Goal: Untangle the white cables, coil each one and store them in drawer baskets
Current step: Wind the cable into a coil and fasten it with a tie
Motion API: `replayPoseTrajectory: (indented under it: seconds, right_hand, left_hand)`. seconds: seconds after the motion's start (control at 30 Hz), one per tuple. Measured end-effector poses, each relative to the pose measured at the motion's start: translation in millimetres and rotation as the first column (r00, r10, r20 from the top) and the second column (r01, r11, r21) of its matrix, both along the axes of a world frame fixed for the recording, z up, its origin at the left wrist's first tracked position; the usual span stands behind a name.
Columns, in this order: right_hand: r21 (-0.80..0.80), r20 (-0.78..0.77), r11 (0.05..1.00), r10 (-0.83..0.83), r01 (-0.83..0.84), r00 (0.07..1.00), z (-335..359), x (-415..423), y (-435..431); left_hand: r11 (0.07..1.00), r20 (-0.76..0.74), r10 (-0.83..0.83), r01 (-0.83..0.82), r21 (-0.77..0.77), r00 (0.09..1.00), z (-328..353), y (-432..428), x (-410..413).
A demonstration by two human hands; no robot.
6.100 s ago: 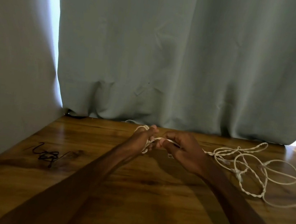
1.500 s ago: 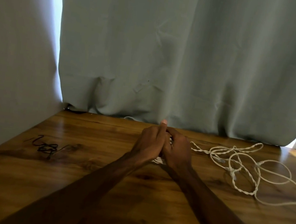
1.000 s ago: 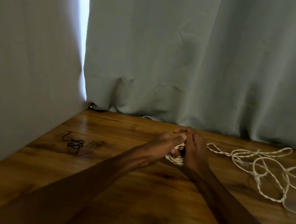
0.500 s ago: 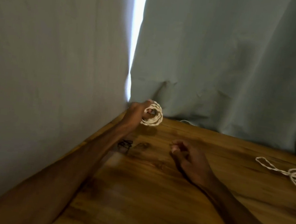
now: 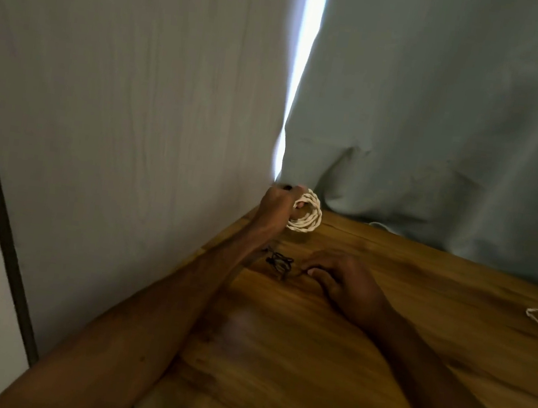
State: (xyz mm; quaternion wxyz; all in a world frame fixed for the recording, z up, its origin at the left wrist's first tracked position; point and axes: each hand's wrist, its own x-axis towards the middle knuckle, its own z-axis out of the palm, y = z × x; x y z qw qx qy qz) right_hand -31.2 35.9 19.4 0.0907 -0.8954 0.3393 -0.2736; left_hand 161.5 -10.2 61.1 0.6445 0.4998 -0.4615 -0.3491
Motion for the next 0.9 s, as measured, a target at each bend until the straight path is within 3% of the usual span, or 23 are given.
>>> replayPoseTrajectory:
  seconds: [0.1, 0.23, 0.33, 0.53, 0.7, 0.9]
  right_hand:
    - [0.05, 0.069, 0.999, -0.001, -0.002, 0.998, 4.6, -15.6, 5.3]
    - [0.137, 0.201, 0.991, -0.03, 0.003, 0.979, 12.1, -31.7, 12.4]
    - [0.207, 0.253, 0.978, -0.066, 0.013, 0.965, 13.9, -41.3, 11.3]
    - [0.273, 0.335, 0.961, -0.137, 0.043, 0.932, 14.2, -48.8, 8.3]
    - [0.125, 0.301, 0.975, -0.215, 0.185, 0.929, 11.9, -42.3, 6.7]
    - [0.182, 0.054, 0.968, -0.188, 0.175, 0.981, 5.4, -37.6, 2.2]
  left_hand:
    - [0.999, 0.014, 0.017, -0.017, 0.027, 1.0, -8.4, 2.7, -14.3]
    - [0.998, 0.338, 0.025, -0.006, -0.057, 0.941, -28.9, 12.2, -28.2]
    - [0.995, 0.448, 0.056, -0.011, -0.102, 0.892, -38.5, 10.5, -27.6]
    - [0.988, 0.433, 0.142, -0.1, -0.118, 0.89, -43.3, 3.8, -24.0]
    - [0.972, 0.312, 0.214, -0.169, -0.166, 0.926, -34.3, 0.5, -16.5]
    - [0.956, 0.261, 0.287, -0.256, -0.147, 0.922, -31.4, -5.0, -6.3]
